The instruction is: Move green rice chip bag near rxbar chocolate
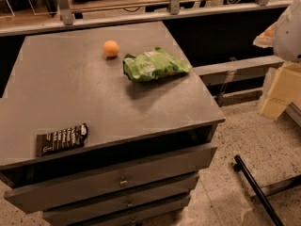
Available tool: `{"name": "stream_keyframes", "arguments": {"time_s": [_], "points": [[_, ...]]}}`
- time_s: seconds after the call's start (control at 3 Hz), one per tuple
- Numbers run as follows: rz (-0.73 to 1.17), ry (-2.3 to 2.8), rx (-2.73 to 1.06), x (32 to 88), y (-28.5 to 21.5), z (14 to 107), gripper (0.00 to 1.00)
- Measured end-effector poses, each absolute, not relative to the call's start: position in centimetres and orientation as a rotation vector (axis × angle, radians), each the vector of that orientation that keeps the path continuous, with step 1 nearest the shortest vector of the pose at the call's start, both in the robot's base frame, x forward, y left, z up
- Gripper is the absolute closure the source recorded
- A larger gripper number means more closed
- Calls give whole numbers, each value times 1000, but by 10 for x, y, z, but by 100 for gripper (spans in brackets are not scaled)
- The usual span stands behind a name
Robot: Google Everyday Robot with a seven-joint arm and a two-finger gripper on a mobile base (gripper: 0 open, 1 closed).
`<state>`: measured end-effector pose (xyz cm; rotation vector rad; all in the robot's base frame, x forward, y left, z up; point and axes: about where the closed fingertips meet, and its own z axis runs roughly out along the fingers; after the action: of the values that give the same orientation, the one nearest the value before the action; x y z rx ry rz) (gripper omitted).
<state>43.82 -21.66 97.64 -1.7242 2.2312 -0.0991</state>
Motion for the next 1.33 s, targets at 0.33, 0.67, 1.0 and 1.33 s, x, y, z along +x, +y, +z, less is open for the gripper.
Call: {"name": "stream_keyframes", "arguments": {"time_s": [0.33,0.67,1.0,1.33], "points": [[-99,2231,-1724,438,-217,977,0],[-101,2205,-1729,447,-215,983,0],[-163,2067,-1788,488,-199,997,0],[-181,1867,-1866,532,-172,1007,0]]}}
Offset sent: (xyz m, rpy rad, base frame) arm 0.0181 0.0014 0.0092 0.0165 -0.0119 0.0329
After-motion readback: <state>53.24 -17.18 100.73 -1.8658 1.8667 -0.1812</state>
